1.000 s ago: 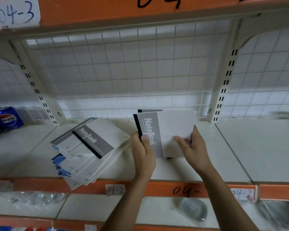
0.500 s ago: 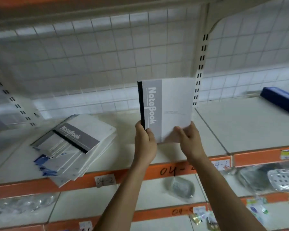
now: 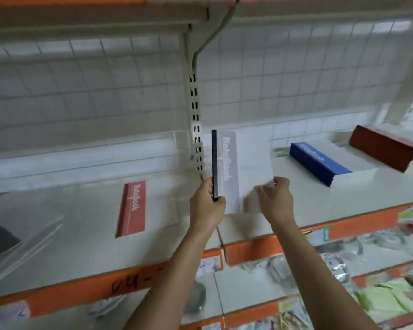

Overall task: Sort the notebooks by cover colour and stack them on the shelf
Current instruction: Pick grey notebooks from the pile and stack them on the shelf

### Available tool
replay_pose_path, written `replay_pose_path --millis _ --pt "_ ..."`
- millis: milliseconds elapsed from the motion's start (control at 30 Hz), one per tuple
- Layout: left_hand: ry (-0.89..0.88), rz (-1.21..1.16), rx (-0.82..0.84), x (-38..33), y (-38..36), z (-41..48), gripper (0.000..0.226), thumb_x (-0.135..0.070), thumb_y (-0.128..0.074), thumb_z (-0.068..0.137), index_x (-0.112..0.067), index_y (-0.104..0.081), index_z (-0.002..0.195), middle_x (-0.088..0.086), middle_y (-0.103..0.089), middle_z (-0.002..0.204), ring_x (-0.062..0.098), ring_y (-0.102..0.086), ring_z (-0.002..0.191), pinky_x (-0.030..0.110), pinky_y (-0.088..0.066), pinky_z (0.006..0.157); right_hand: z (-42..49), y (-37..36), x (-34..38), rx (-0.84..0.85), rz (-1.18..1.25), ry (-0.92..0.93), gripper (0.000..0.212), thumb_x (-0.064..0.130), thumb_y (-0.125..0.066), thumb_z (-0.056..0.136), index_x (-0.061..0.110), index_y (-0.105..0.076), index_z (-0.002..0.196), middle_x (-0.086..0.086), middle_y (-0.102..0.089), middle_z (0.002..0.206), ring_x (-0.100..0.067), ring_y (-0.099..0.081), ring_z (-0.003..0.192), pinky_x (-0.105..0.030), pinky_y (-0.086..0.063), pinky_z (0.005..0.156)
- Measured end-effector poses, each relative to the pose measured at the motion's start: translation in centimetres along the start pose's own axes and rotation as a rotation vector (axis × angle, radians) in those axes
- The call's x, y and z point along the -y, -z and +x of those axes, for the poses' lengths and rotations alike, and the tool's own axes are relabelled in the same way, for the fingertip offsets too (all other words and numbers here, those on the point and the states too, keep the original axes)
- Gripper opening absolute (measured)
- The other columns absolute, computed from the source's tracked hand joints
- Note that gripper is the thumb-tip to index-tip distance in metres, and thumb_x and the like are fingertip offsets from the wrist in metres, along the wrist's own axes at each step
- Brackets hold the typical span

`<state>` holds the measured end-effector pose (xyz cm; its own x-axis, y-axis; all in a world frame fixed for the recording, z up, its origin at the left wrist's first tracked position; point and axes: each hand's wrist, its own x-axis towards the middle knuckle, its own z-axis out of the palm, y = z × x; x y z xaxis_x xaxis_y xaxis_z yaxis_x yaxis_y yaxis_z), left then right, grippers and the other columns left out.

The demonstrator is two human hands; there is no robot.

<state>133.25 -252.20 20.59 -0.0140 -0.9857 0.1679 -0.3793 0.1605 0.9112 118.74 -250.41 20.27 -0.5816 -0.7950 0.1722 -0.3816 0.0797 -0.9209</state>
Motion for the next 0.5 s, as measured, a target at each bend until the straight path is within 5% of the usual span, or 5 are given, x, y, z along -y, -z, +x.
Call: replay_pose_path --millis 167,333,400,500 --pt "0.126 0.013 0.097 -0.8 -6.5 1.9 0.020 -0.006 -0.058 0.078 -0.020 -0.061 0.092 0.001 -0.070 0.091 0.023 -0.066 0.084 0.035 -0.052 0.069 6.4 3.5 -3.2 0.100 -0.228 -0.064 0.027 0.004 -0.048 0.086 0.000 -0.054 0.112 -0.017 -0.061 0.108 -0.035 -0.058 0.097 -0.041 -0.052 0.081" --pt "0.184 0.148 0.147 -1.9 -10.9 3.9 0.003 -0.011 -0.063 0.073 -0.012 -0.062 0.076 -0.001 -0.068 0.077 0.016 -0.063 0.070 0.027 -0.047 0.060 11.1 5.4 -5.6 0.215 -0.448 -0.081 0.028 0.009 -0.050 0.088 0.000 -0.052 0.115 -0.019 -0.055 0.118 -0.033 -0.057 0.101 -0.032 -0.044 0.081" --pt "0.211 0.181 0.168 -2.2 -12.1 4.5 0.016 -0.008 -0.063 0.072 -0.014 -0.052 0.061 -0.003 -0.057 0.062 0.013 -0.053 0.056 0.021 -0.038 0.050 12.3 6.0 -6.0 0.249 -0.530 -0.075 0.025 0.010 -0.050 0.088 -0.001 -0.053 0.111 -0.019 -0.058 0.115 -0.033 -0.057 0.103 -0.031 -0.042 0.079" --pt "0.274 0.216 0.176 -2.5 -13.2 5.4 0.009 -0.008 -0.064 0.071 -0.007 -0.057 0.066 0.000 -0.053 0.062 0.015 -0.049 0.055 0.020 -0.036 0.049 13.7 6.4 -6.4 0.281 -0.627 -0.035 0.020 0.008 -0.049 0.086 -0.002 -0.056 0.102 -0.018 -0.062 0.109 -0.033 -0.057 0.103 -0.034 -0.044 0.084"
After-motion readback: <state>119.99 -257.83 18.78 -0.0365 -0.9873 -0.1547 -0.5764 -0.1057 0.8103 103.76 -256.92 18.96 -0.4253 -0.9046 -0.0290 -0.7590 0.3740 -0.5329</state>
